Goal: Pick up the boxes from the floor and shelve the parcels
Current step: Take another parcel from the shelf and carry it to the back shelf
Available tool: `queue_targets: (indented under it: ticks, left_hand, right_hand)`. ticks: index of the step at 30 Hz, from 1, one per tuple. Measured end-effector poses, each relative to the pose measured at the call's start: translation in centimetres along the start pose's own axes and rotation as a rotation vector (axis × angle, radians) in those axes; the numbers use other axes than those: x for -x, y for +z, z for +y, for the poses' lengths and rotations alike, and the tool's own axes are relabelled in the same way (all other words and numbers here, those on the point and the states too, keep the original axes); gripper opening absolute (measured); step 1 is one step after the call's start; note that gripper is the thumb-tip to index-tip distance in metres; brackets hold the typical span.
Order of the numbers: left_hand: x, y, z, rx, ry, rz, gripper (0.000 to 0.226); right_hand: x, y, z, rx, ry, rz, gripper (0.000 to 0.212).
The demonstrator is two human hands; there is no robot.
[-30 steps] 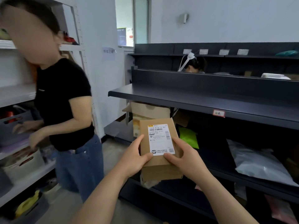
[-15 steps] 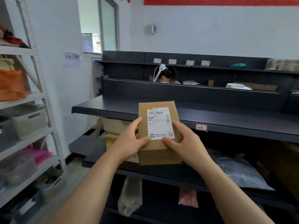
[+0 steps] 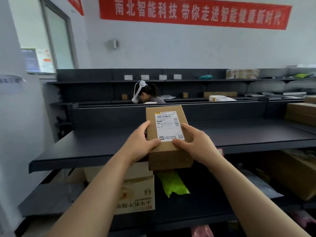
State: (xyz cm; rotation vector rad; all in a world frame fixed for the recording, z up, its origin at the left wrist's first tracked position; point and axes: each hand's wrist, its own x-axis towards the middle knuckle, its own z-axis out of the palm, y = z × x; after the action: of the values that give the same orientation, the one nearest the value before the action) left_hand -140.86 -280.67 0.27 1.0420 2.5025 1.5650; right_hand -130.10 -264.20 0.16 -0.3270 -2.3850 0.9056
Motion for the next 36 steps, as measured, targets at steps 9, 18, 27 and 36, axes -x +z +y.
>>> queue_targets:
  ticks: [9, 18, 27, 36]
  left_hand:
    - [-6.9, 0.5, -1.0, 0.001, 0.001, -0.051, 0.084]
    - [-12.5, 2.4, -1.7, 0.054, -0.087, -0.007, 0.083]
    - [-16.3, 3.6, -2.5, 0.079, -0.143, -0.006, 0.08]
    - [-18.1, 4.3, -3.6, 0.08, -0.171, -0.027, 0.066]
  right_hand:
    - [-5.6, 0.2, 1.2, -0.02, 0.139, 0.013, 0.081]
    - [-11.5, 0.2, 3.9, -0.039, 0.161, -0.008, 0.078]
    - [-15.6, 1.1, 6.3, -0.034, 0.164, -0.039, 0.074]
    - [-17.9, 1.9, 7.9, -0.016, 0.181, -0.072, 0.07]
